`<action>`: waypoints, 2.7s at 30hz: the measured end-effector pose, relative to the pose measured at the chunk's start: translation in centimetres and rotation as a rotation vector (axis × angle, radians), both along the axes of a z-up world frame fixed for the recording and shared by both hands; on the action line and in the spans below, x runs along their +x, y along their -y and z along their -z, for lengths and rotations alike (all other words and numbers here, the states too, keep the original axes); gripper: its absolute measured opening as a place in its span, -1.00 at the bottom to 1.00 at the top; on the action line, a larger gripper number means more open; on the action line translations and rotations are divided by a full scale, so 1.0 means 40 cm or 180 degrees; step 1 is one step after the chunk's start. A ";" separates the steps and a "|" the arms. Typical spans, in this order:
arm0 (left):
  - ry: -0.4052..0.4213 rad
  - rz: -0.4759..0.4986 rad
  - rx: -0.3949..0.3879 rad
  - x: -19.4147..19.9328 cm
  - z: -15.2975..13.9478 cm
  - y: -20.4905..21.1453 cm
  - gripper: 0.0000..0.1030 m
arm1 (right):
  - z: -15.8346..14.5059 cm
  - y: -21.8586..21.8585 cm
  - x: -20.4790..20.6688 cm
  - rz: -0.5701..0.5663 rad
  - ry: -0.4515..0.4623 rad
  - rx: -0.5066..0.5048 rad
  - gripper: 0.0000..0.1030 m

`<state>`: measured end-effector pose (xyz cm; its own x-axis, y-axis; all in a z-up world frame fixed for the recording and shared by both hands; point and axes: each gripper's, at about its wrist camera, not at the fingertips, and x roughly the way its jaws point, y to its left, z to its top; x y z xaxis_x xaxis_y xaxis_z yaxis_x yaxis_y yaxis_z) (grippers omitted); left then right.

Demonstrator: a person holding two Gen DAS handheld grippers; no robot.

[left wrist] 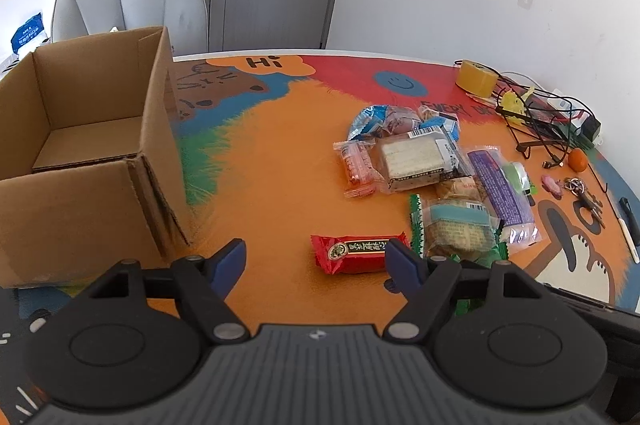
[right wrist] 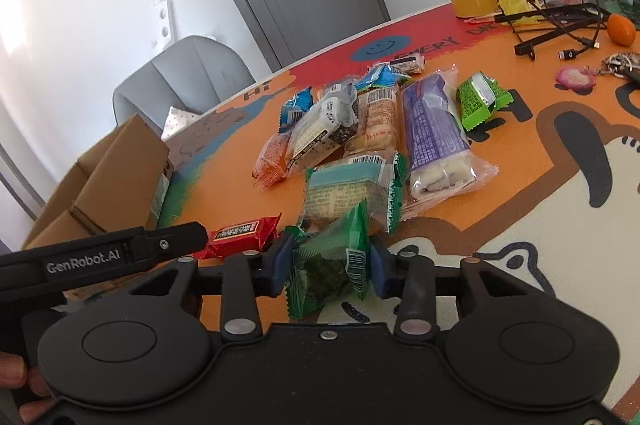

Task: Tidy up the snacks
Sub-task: 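Grasp the green snack packet with the right tool while the left tool grasps the red bar, then drop the red bar into the box with the left tool while the right drops the green packet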

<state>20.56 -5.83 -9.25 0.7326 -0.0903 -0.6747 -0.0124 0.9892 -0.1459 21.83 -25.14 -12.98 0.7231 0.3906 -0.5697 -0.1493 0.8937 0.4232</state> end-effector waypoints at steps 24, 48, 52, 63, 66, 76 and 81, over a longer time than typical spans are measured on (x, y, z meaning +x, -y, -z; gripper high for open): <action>0.0054 0.0260 0.0319 0.051 0.069 0.117 0.03 | 0.006 0.104 -0.021 0.0420 0.0046 0.0037 -0.24; 0.0457 -0.0040 0.0163 -0.101 -0.081 0.016 -0.10 | -0.090 0.010 -0.095 0.0254 0.0442 -0.0049 -0.24; 0.0552 -0.0119 0.0144 -0.124 -0.110 -0.010 -0.10 | -0.116 -0.011 -0.101 0.0205 0.0536 -0.0072 -0.24; 0.0792 -0.0374 0.0127 -0.170 -0.180 -0.089 -0.10 | -0.167 -0.079 -0.102 0.0019 0.0715 -0.0106 -0.24; 0.0849 -0.0461 0.0128 -0.173 -0.194 -0.119 -0.10 | -0.179 -0.106 -0.095 -0.0046 0.0751 -0.0108 -0.24; 0.0918 -0.0782 0.0130 -0.165 -0.208 -0.239 -0.10 | -0.209 -0.204 -0.060 -0.0286 0.0848 -0.0093 -0.24; 0.0879 -0.0930 0.0078 -0.141 -0.197 -0.294 -0.10 | -0.219 -0.256 -0.040 -0.0404 0.0855 -0.0088 -0.24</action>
